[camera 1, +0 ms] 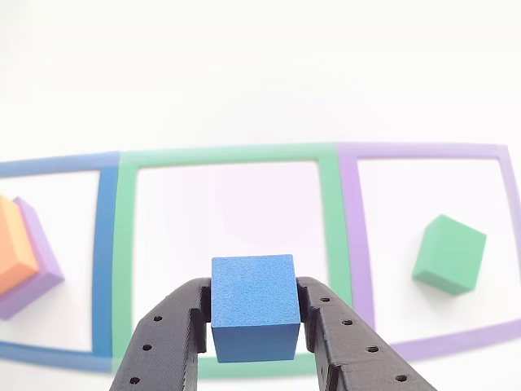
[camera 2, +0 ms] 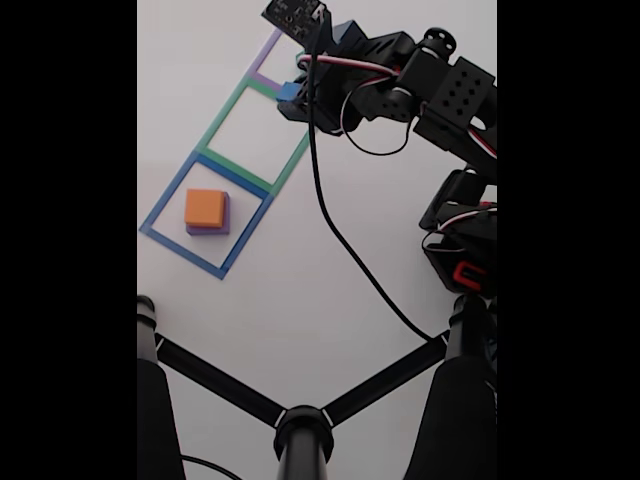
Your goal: Tower of hanoi
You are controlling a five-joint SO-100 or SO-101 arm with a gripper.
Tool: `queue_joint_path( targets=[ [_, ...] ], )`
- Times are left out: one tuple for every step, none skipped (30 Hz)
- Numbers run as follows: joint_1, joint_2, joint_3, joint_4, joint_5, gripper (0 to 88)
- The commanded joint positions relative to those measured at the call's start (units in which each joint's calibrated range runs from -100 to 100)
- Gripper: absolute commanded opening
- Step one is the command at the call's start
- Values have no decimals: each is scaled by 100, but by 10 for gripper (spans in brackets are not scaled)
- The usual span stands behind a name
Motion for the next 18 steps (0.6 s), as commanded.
queue_joint_path(
  targets=[
    [-39, 85, 1550, -3111, 0, 20],
    [-54, 213, 1750, -3500, 0, 20],
    [-77, 373, 1922, -3880, 0, 20],
    [-92, 541, 2059, -4236, 0, 20],
    [-115, 694, 2204, -4568, 0, 20],
    [-138, 830, 2331, -4843, 0, 19],
    [-191, 1054, 2486, -5304, 0, 19],
    [-230, 1279, 2604, -5790, 0, 19],
    [-268, 1511, 2676, -6106, 0, 19],
    [-283, 1719, 2704, -6341, 0, 19],
    [-298, 1992, 2749, -6689, 0, 19],
    [-306, 2248, 2785, -7045, 0, 19],
    [-313, 2529, 2804, -7417, 0, 19],
    [-313, 2785, 2813, -7692, 0, 19],
    [-291, 3065, 2776, -7951, 0, 19],
    [-275, 3290, 2731, -8121, 0, 19],
    [-252, 3538, 2676, -8324, 0, 19],
    [-237, 3819, 2613, -8566, 0, 19]
  ],
)
